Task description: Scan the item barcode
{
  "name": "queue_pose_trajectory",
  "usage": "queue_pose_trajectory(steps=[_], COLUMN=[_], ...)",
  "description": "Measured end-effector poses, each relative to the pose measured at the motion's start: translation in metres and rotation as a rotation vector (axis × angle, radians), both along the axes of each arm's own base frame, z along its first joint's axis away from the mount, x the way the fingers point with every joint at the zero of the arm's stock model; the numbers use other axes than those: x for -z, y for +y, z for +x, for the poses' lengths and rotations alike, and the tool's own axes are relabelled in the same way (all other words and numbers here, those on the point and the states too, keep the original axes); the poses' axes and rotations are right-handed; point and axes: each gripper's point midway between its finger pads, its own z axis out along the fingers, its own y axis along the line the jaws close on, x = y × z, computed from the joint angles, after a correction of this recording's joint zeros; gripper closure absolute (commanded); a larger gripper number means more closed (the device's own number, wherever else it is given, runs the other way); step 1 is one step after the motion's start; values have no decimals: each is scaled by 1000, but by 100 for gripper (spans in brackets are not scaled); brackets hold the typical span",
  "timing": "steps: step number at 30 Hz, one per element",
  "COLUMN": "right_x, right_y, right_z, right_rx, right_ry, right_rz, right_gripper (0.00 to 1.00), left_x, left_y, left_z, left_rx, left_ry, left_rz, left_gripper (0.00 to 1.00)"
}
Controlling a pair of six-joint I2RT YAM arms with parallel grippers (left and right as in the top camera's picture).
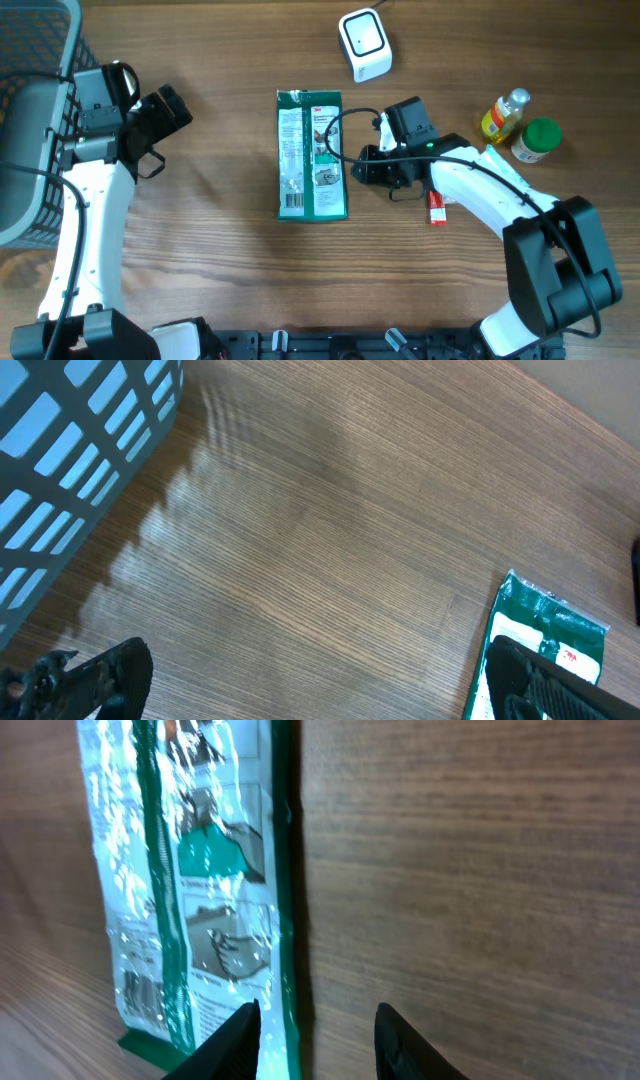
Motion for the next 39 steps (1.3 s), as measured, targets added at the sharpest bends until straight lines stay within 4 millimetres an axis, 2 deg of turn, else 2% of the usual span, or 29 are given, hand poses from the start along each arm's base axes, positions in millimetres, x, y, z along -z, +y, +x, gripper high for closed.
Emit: queue_pose_trajectory(steps=[7,10,13,16,20,23,24,25,26,27,28,30,31,33,36,39], right_x=[1,1,1,1,1,1,1,1,0,0,0,0,0,0,0,0], right_y=[-1,-1,-1,-1,-1,-1,-1,0,0,0,0,0,0,0,0,0], right_z=[-2,-2,-2,-2,-2,-1,-1,-1,-1,-1,-1,-1,-1,-1,-1,1], right_rx=[-30,-42,-45,-45,-45,-48,-48,-50,-55,-56,-59,-60,-58,-58,-57,-58], right_ry=[-9,-16,-18,-18,-18,-20,-21,-23,-26,-27,-29,-30,-29,-28,-29,-35], right_rz=[-9,-12,-13,-13,-13,-13,-13,-13,-14,-14,-15,-15,-14,-14,-14,-12], right_gripper=[61,61,61,61,65,62,56,44,39,32,31,28,28,29,32,32], left_x=[-1,-9,-10,-8,-14,-13,-13,-13,-14,-16,-18,-19,-18,-12,-6,4], left_y=[2,15,28,33,35,15,5,-12,-24,-35,-43,-56,-62,-71,-83,-106], left_z=[1,8,4,-1,7,12,14,17,17,18,18,16,12,3,-6,-9], left_rx=[-1,-32,-74,-91,-93,-33,-6,40,73,107,124,169,178,187,205,255], left_ry=[-6,-42,-26,-2,-43,-66,-76,-91,-99,-107,-110,-108,-93,-44,5,48], left_rz=[11,84,149,175,183,80,29,-66,-129,-189,-231,-296,-327,-374,-409,-419], left_gripper=[0,0,0,0,0,0,0,0,13,7,0,0,10,96,96,96])
